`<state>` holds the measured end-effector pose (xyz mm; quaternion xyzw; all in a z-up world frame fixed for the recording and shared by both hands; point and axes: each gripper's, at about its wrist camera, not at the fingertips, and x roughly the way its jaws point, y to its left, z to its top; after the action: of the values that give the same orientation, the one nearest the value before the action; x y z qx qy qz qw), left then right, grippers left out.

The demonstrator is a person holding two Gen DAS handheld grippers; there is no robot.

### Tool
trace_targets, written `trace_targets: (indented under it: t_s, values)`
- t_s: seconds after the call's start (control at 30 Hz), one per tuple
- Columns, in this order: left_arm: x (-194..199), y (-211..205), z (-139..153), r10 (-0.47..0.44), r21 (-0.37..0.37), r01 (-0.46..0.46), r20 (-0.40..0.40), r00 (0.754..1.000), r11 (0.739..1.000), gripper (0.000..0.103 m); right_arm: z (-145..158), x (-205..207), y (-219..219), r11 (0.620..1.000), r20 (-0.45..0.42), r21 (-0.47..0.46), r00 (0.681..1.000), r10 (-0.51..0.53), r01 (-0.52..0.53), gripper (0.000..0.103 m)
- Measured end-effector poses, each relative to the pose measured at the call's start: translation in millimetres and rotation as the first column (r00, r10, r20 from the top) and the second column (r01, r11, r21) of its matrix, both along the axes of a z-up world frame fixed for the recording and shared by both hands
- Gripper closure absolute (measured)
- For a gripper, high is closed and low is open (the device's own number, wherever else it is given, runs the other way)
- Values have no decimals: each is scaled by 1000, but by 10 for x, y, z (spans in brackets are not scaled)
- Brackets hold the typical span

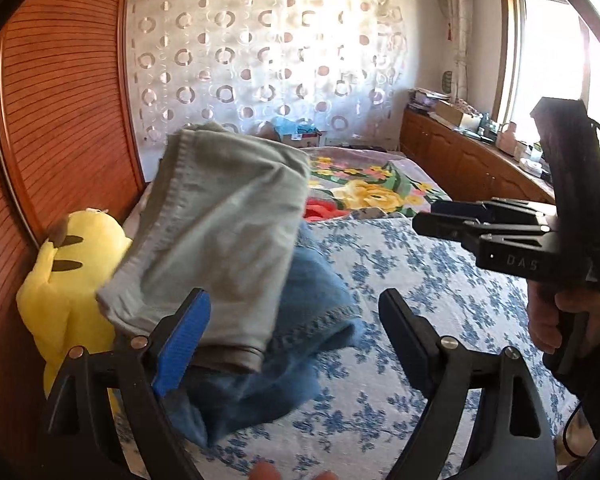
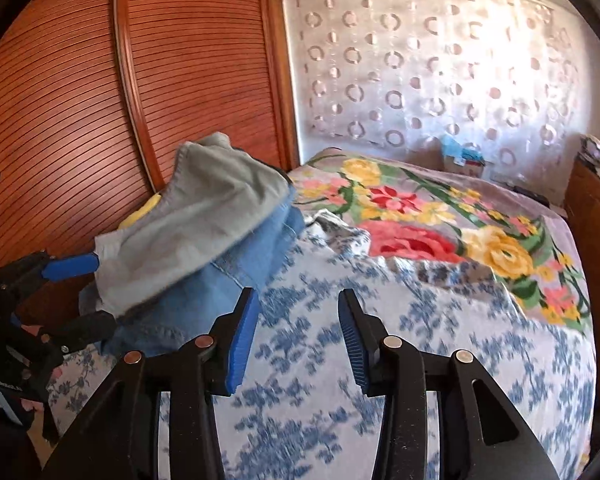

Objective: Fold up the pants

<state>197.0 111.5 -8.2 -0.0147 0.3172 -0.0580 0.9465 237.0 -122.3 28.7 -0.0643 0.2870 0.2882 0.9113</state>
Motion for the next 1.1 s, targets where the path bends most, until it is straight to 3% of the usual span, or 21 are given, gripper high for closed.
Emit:
trace_targets:
  t_s: [0.1,0.43,0.57,0.73,1.1]
  values:
    - [-71,-41,15,-7,-24,8,18,1000,1000,0,-38,-98,-62,1000,-12,-3,1000,-23,23,59]
    - [-234,-233,98,10,2,-10,48,999,1000,0,-12,-417,-270,996,-7,7,996,-87,87,55]
    - [-281,-342,68,8,23,-9,38,999,1000,0,-37,-582,-308,993,0,3,993,-118,118,42]
    - [-381,-473,-14,-28,-3,28,24,999,1000,0,-96,-773,-294,987,-3,-18,987,-158,158,38]
    - [-652,-785,-150,-57,3,57,0,998,998,0,-172,-1352,-530,976,-5,-19,976,-217,217,37]
